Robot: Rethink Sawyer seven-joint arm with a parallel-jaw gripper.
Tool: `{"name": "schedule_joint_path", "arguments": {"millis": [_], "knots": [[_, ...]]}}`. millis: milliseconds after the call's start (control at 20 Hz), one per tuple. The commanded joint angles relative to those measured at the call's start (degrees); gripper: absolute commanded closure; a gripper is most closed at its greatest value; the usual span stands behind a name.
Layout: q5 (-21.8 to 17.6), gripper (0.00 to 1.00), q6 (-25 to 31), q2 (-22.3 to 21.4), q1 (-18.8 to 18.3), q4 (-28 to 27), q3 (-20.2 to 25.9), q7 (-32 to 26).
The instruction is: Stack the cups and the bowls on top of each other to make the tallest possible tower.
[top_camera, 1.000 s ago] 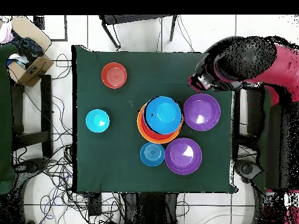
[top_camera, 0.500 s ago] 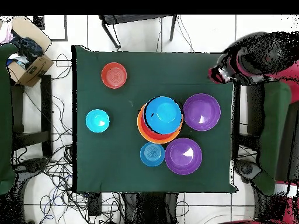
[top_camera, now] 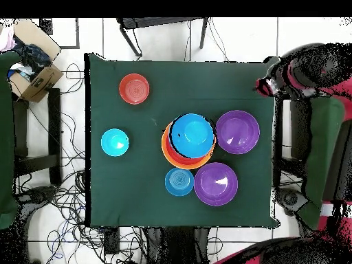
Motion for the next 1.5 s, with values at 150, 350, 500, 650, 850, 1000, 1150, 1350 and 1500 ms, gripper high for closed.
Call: {"name": "schedule_joint_path", "arguments": {"millis": [150,350,500,650,850,1000,1150,1350,1500], "knots": [[-4.6,0.00,1.2,3.9,0.3,-1.8,1.9,-20.2],[-4.4,0.00,0.7,4.0,-0.1,-0.8,1.5,-19.5],[-4.6,0.00,1.7,3.0,-0.5,1.0,0.7,-19.1],[-4.9,0.00,2.2,0.6,-1.6,5.2,-0.7,-19.1],[-5.4,0.00,0.3,-3.1,-4.3,11.8,-2.0,-19.3],[-5.7,0.00,-1.0,-6.3,-6.4,17.0,-2.0,-19.2],[-5.9,0.00,-1.3,-9.6,-8.3,22.4,-1.8,-18.5],[-6.5,0.00,-4.3,-12.4,-10.4,30.2,-1.0,-15.8],[-6.7,0.00,-7.3,-13.5,-11.6,34.8,-0.3,-12.5]]}}
